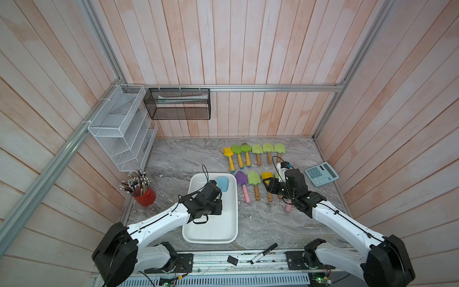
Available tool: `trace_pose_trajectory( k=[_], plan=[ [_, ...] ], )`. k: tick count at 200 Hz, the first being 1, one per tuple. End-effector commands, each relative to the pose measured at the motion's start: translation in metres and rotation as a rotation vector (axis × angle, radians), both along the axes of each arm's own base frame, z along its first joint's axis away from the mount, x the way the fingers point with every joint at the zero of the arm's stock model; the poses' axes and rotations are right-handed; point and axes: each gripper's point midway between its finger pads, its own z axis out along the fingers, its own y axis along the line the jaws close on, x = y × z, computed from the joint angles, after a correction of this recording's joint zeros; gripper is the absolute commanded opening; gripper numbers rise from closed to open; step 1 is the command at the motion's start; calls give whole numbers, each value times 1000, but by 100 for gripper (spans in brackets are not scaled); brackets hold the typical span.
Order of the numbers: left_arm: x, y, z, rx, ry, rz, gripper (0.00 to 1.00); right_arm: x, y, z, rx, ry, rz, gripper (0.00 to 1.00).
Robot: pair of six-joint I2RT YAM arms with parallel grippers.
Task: Take the shovel out of the storage box
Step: Pick up the shovel from the storage box.
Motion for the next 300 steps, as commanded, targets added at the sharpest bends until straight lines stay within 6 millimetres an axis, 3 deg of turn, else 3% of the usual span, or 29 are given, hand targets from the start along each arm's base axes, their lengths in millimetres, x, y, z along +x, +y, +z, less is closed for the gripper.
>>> trace_pose_trajectory(
  k=[1, 38, 61, 133, 210, 300],
  plan=[
    [1, -11, 27, -201, -33, -14, 21, -9, 30, 16, 136, -30, 124, 48],
    [0, -12, 66, -489, -59, -35, 21, -25, 74, 43, 307, -72, 304, 58],
    [-2, -14, 84, -649, -57, -65, 21, -35, 99, 57, 358, -91, 397, 60],
    [-10, -19, 126, -947, -81, -165, 21, -47, 137, 83, 598, -55, 570, 60],
    [-16, -21, 146, -1063, -100, -217, 21, -73, 175, 100, 744, -15, 752, 60],
    [-20, -22, 147, -1089, -95, -232, 21, -71, 193, 111, 837, 15, 808, 52]
  ],
)
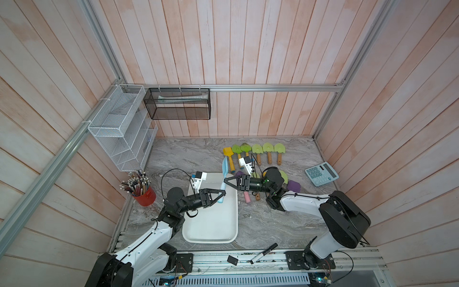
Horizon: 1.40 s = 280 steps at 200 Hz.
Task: Take the shovel out of the storage box
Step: Pick up the shovel from the storage box.
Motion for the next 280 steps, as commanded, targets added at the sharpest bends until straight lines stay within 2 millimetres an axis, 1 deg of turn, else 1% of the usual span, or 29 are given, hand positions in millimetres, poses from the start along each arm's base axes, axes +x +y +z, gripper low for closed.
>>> trace_pose_trajectory(
  k=[1, 33, 48, 84, 97, 115, 124, 134, 139, 152, 166, 172, 178, 193, 212, 215, 217, 228, 230, 236, 244, 247, 261, 280],
  plan=[
    [-4, 1, 4, -24, -40, -17, 21, -5, 5, 17, 63, -20, 50, 51],
    [-4, -1, 3, -24, -33, -22, 21, -4, 7, 22, 92, -12, 62, 43],
    [-4, -1, 1, -20, -30, -26, 21, -2, 8, 21, 95, -5, 57, 41],
    [-4, -1, -2, -18, -22, -27, 21, -1, 11, 20, 111, 5, 71, 32],
    [-4, -1, -3, -18, -20, -30, 21, 0, 12, 20, 113, 7, 70, 26],
    [-4, -2, -5, -12, -15, -31, 21, 2, 12, 20, 117, 5, 59, 15],
    [-3, -2, -8, 1, -4, -28, 25, 3, 11, 20, 122, 3, 50, 10],
    [-2, -1, -11, 15, 0, -21, 34, 6, 10, 18, 115, 8, 32, 8],
    [-1, -1, -13, 22, 3, -17, 42, 7, 9, 17, 112, 7, 25, 8],
    [1, 0, -17, 41, 9, -6, 60, 11, 7, 14, 97, 8, 5, 6],
    [3, 1, -20, 61, 17, 13, 74, 15, 3, 13, 87, 9, -15, 6],
    [4, 2, -21, 69, 15, 19, 77, 18, 0, 12, 82, 9, -28, 6],
    [5, 2, -20, 75, 12, 25, 79, 21, -3, 9, 73, 13, -41, 6],
    [6, 4, -21, 91, 5, 39, 79, 29, -14, 6, 57, 17, -77, 6],
    [8, 6, -24, 124, -1, 61, 79, 47, -35, 3, 24, 17, -141, 6],
    [8, 6, -25, 133, -1, 63, 79, 50, -38, -1, 8, 25, -152, 6],
    [8, 6, -25, 138, -3, 65, 79, 52, -41, 1, 8, 15, -162, 6],
    [11, 8, -29, 174, 0, 83, 79, 66, -52, -7, -53, 25, -213, 6],
    [11, 9, -30, 181, 1, 87, 79, 71, -55, -12, -76, 32, -231, 7],
    [13, 10, -33, 204, 1, 96, 79, 79, -60, -17, -110, 39, -255, 7],
    [15, 11, -36, 230, 3, 108, 79, 89, -70, -28, -166, 57, -288, 7],
    [16, 12, -38, 240, 8, 114, 79, 93, -73, -29, -179, 55, -296, 7],
    [18, 14, -42, 262, 17, 129, 80, 112, -95, -44, -243, 80, -351, 7],
    [22, 17, -49, 290, 33, 152, 80, 132, -124, -62, -317, 110, -431, 7]
  ],
)
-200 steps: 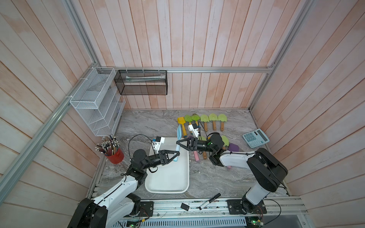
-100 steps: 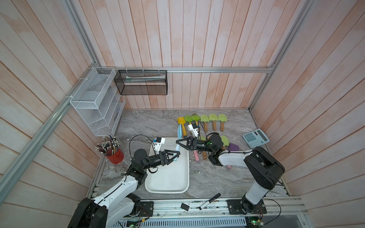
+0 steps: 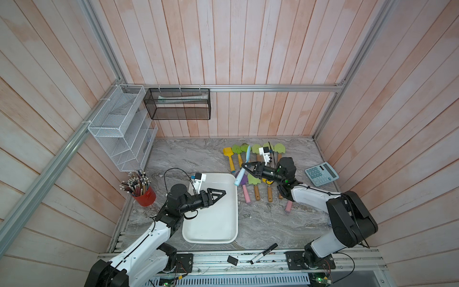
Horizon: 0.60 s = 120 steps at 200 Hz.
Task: Take the shovel out of the storage box
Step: Pick up the shovel from the storage box, then place the shovel at the center of the board.
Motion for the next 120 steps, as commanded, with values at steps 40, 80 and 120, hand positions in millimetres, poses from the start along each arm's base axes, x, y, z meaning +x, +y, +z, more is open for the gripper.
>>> trace_pose_trajectory(
  k=[40, 80, 120],
  plan=[
    [17, 19, -23, 173, 23, 120, 85, 62, -93, -58, -334, 104, -251, 7],
    [21, 31, -43, 273, 76, 167, 95, 101, -147, -71, -469, 146, -392, 7],
    [26, 50, -43, 381, 65, 254, 100, 132, -205, -90, -624, 193, -536, 7]
  ],
)
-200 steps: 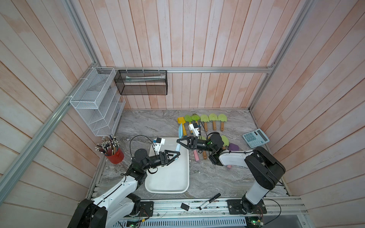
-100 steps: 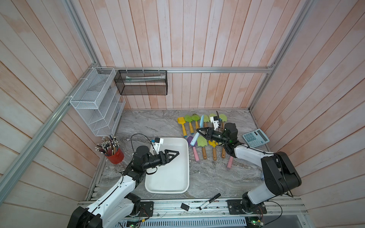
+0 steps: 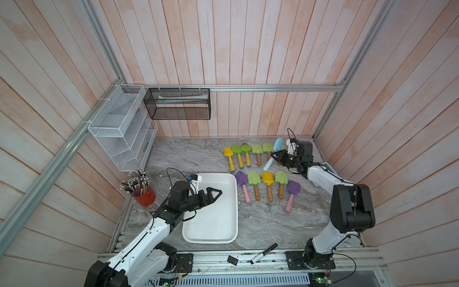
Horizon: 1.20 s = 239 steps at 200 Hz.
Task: Take the shovel out of the storage box
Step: Place the shovel at the center of the board.
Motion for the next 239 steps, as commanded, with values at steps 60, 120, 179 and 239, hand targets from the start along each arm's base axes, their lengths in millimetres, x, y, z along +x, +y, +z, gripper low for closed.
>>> trace_pose_trajectory(
  k=[60, 120, 179, 239],
  plan=[
    [7, 38, -2, 207, -45, 135, 100, 42, -100, -26, -395, 119, -237, 8],
    [17, 67, 12, 338, -115, 255, 100, 56, -137, -44, -584, 194, -304, 8],
    [16, 83, 26, 359, -166, 327, 100, 61, -150, -71, -631, 257, -316, 9],
    [15, 93, 33, 390, -177, 362, 100, 73, -151, -91, -633, 289, -310, 9]
  ],
)
